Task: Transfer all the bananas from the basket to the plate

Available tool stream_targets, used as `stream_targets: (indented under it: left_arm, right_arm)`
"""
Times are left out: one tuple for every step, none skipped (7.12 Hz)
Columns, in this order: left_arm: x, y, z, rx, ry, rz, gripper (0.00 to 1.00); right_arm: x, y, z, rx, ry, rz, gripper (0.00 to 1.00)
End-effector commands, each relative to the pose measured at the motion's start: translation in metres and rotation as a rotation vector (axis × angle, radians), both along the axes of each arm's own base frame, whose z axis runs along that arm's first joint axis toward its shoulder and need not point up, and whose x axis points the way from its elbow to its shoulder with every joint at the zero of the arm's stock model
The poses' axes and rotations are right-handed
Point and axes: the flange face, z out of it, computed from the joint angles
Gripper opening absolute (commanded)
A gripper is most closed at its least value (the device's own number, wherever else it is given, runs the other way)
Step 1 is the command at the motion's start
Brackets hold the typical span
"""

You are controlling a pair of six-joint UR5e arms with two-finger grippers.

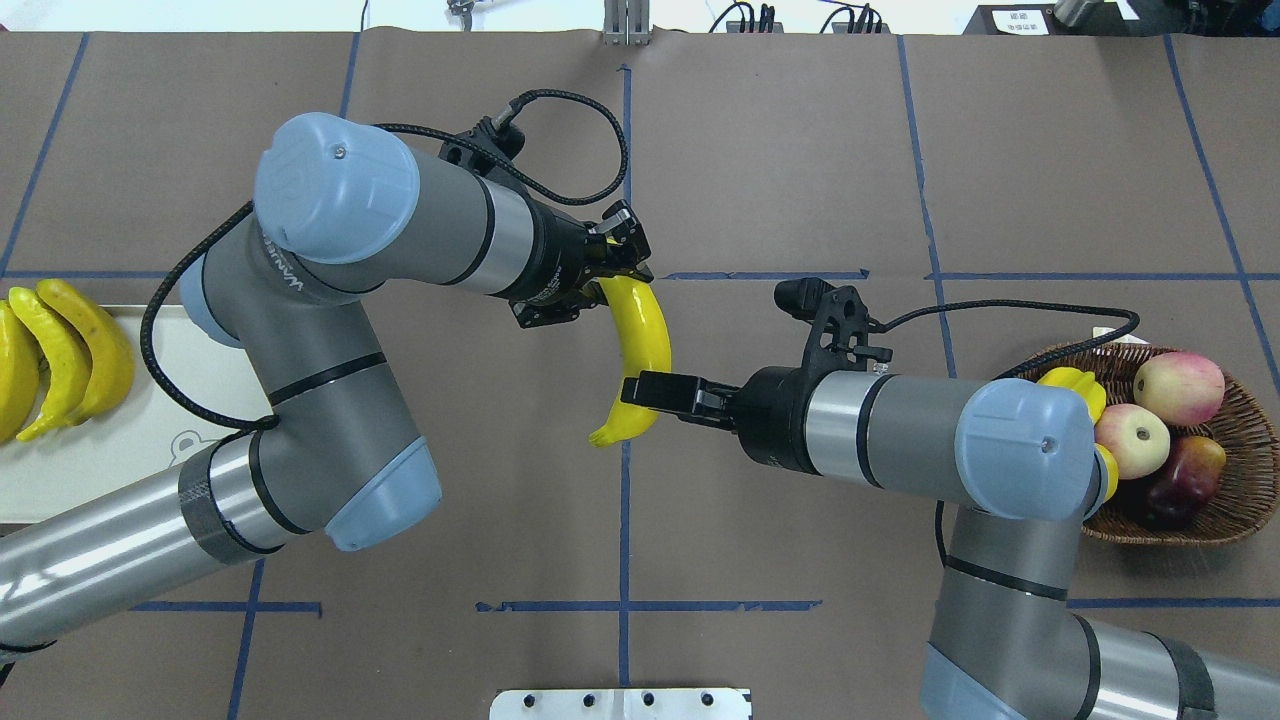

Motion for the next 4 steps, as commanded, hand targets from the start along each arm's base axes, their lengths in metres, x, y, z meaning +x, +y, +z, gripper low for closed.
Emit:
stream_targets:
  left_arm:
    - [0.0, 0.0, 0.025, -0.016, -0.035, -0.001, 0.0]
    - [0.003, -0.002, 0.03, -0.001, -0.055, 0.004, 0.0]
    - [0.004, -0.004, 0.035, 0.0, -0.118, 0.004, 0.0]
    - [0.004, -0.006, 0.038, 0.005, -0.176, 0.01, 0.0]
  right_arm:
    - [-0.001, -0.004, 0.01, -0.032, 0.087, -0.007, 1.0]
    - [0.01, 0.002, 0.006, -0.041, 0.11, -0.026, 1.0]
    - [0.026, 0.01, -0.009, -0.054, 0.135, -0.05, 1.0]
    - [0.034, 0.013, -0.016, -0.072, 0.174, -0.055, 1.0]
